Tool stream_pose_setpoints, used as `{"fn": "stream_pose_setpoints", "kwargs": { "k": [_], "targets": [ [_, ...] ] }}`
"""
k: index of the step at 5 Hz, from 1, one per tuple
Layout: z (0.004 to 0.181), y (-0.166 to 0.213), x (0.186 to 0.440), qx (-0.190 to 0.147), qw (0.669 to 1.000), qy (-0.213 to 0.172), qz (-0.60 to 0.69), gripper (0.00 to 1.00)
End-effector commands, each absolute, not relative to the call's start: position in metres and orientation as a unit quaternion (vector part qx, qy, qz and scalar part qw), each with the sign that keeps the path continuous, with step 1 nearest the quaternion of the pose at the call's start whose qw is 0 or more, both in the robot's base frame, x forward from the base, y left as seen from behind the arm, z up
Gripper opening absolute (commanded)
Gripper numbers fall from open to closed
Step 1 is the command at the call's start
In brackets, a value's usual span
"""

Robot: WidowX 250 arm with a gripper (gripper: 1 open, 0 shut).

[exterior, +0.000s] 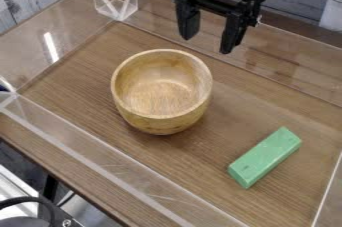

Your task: Put the green block in the brown bowl

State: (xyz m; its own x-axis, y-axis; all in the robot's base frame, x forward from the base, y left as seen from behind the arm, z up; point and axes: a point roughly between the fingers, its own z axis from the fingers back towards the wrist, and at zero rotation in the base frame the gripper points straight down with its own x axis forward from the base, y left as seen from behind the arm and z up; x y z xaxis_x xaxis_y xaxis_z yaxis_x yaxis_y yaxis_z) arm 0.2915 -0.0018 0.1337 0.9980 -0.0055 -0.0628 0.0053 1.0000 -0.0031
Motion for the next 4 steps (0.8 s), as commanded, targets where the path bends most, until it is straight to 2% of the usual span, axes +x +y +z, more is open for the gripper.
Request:
{"fn": "stream_pose_setpoints", "kwargs": {
  "k": [1, 2, 4],
  "targets": [
    [0.127, -0.010, 0.283, -0.004, 0.999, 0.043, -0.013, 1.00],
    [0.123, -0.038, 0.263, -0.010, 0.998, 0.046, -0.050, 1.00],
    [0.101, -0.102, 0.240, -0.014, 0.992, 0.040, -0.115, 1.00]
  ]
}}
